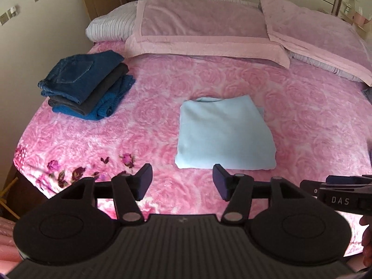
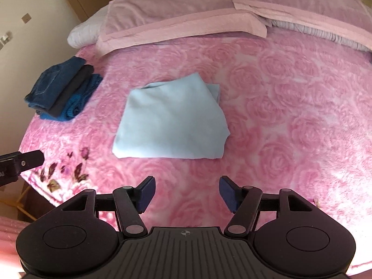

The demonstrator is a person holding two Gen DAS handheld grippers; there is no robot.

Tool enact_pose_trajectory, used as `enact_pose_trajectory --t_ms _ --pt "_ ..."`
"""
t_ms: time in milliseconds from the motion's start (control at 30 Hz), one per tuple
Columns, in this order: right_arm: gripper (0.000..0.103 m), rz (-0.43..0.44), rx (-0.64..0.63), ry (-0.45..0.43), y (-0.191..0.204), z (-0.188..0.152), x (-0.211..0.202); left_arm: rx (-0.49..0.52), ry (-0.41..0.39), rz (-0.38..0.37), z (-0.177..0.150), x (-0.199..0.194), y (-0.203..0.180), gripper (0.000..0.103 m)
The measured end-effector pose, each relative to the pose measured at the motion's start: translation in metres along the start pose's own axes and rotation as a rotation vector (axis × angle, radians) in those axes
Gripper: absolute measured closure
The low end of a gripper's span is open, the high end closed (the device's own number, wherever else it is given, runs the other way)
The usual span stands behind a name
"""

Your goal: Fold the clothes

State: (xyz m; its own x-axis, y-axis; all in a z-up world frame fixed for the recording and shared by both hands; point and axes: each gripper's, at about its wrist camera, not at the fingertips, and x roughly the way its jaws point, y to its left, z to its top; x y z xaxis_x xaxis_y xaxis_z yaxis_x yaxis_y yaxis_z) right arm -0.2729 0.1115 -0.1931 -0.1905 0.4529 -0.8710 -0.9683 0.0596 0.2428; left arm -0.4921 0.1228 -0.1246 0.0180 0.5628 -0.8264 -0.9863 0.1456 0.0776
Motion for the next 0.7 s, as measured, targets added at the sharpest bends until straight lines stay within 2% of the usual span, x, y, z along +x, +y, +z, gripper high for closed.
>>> enact_pose_trajectory --t_ms 200,467,700 --pt "0.039 -0.003 0.018 0.008 0.014 -0.003 -0.009 0.033 -0.002 -0.019 0.004 -0.005 0.019 0.047" --pt "0.039 -0.042 0.113 0.021 0.044 -0.007 0.0 0.097 0.021 -0.034 0.009 0.001 0.075 0.045" --pt "0.039 -0.113 0.165 -0.039 0.083 -0.012 -0.009 0.207 0.0 -0.124 0.025 0.011 0.096 0.044"
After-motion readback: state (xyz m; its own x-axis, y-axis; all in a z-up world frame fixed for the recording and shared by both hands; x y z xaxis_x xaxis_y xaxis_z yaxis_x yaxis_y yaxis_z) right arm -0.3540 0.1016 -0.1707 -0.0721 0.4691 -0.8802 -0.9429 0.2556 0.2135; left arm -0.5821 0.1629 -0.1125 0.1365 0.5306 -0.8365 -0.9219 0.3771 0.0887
